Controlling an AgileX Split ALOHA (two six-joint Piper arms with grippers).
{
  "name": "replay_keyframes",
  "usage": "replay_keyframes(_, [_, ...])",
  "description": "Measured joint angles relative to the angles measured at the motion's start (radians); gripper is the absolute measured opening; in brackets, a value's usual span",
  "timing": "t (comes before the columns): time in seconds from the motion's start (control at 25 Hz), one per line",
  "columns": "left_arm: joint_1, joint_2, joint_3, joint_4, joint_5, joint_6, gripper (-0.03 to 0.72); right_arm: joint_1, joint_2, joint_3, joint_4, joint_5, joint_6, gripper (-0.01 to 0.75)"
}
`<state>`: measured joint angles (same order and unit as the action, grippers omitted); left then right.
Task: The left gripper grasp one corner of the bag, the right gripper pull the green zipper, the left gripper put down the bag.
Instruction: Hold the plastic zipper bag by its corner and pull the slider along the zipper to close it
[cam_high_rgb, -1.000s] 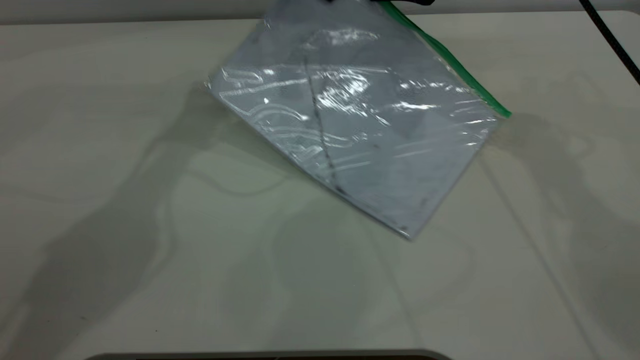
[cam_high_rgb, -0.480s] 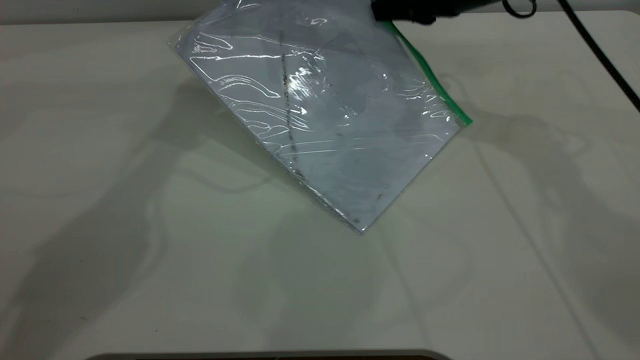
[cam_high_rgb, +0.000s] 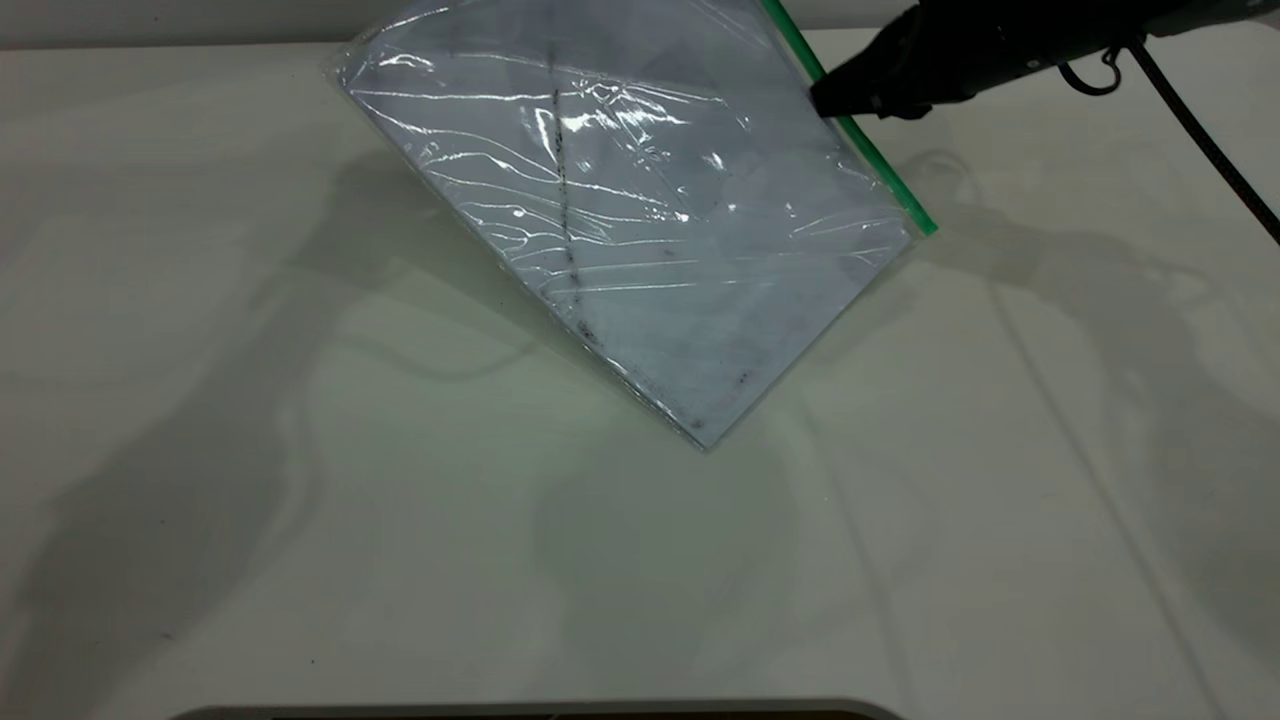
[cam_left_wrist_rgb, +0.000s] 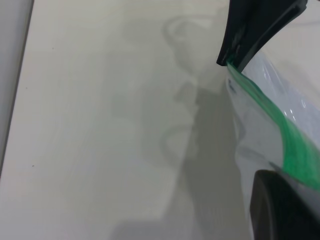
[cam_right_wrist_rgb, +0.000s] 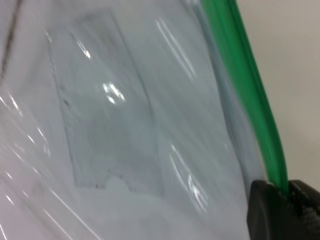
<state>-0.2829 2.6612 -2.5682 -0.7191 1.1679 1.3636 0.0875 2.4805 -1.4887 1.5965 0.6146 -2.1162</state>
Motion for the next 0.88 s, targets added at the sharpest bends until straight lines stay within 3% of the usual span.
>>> replay_keyframes(0.88, [0.006,-0.001,0.000,-0.016,-0.027,0.000,0.054,-0.140,0.080,0.000,-0.071,-0.047,0.000,0.035])
